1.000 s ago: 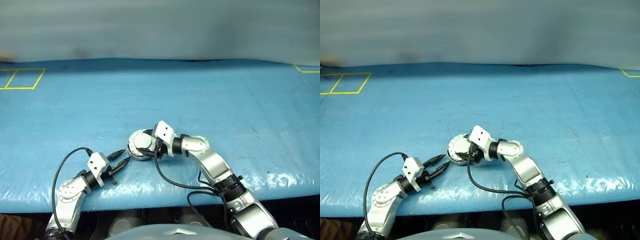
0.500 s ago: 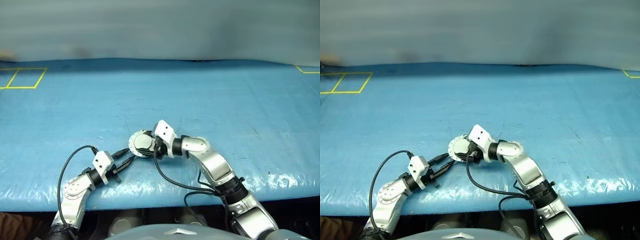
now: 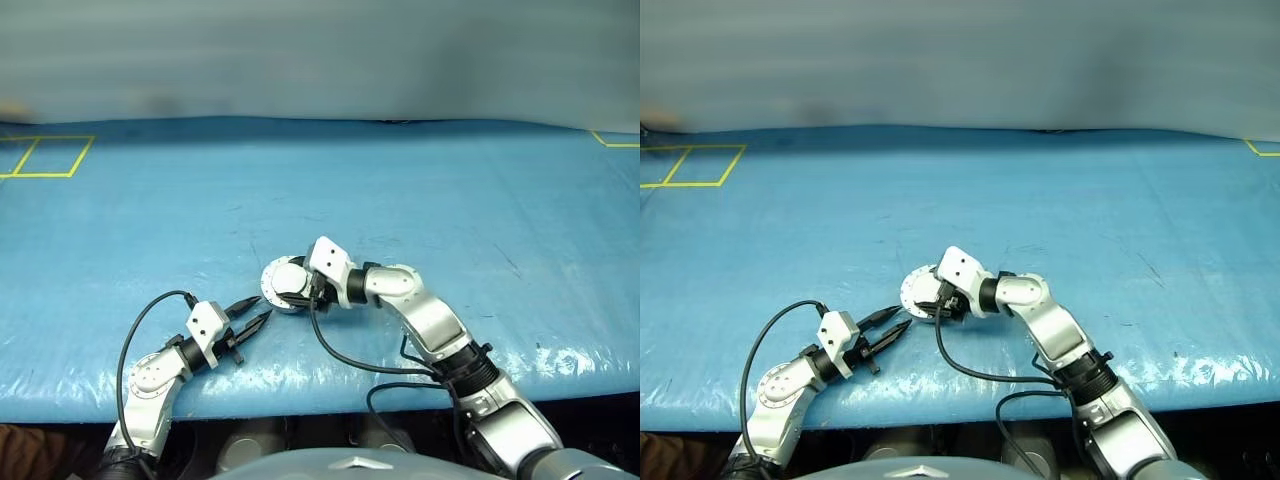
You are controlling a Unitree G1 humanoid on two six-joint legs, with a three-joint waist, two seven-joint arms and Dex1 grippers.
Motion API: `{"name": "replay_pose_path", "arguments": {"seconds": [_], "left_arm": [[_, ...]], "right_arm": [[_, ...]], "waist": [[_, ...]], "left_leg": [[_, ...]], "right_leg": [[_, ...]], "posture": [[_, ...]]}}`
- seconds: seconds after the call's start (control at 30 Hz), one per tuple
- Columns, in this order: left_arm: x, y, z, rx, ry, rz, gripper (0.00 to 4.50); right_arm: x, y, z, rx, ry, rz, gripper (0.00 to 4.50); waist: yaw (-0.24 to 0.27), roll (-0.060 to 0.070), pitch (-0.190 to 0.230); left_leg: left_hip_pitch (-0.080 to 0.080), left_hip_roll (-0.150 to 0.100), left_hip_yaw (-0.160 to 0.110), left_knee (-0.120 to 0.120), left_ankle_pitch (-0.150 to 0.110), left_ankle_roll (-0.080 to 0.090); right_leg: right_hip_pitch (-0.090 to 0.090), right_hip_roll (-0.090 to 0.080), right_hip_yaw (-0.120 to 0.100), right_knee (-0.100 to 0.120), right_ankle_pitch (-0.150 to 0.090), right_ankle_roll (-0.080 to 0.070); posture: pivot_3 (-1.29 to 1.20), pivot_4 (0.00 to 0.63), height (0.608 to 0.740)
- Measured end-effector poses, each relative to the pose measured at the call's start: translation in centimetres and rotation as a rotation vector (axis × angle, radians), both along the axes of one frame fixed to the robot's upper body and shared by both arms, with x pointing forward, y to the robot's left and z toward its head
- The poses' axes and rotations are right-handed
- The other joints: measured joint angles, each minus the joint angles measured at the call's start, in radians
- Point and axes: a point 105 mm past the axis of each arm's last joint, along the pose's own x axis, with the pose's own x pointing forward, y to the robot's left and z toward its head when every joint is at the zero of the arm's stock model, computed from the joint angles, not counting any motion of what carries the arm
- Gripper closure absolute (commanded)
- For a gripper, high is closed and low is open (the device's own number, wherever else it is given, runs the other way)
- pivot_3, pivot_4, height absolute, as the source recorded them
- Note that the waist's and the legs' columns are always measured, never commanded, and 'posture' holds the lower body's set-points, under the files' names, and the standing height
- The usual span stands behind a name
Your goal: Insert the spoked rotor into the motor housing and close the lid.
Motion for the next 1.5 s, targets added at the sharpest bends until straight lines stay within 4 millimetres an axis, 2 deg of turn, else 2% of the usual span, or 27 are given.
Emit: {"name": "replay_pose_path", "arguments": {"seconds": [0.3,1.5], "left_arm": [[-0.1,0.0,0.0,-0.001,-0.001,0.004,2.90],[-0.4,0.4,-0.7,-0.010,0.014,0.023,2.90]], "right_arm": [[0.6,0.1,-0.2,-0.015,0.002,0.063,1.37],[0.8,0.5,-1.4,-0.064,-0.010,0.096,1.37]], "waist": [[-0.002,0.000,0.000],[-0.006,0.007,-0.013]], "left_leg": [[0.000,0.000,0.000,0.000,0.000,0.000],[0.003,0.002,0.000,-0.001,0.000,0.000]], "right_leg": [[0.000,0.000,0.000,0.000,0.000,0.000],[0.002,0.001,0.001,0.001,0.000,-0.001]], "posture": [[0.00,0.150,0.740],[0.00,0.150,0.740]]}}
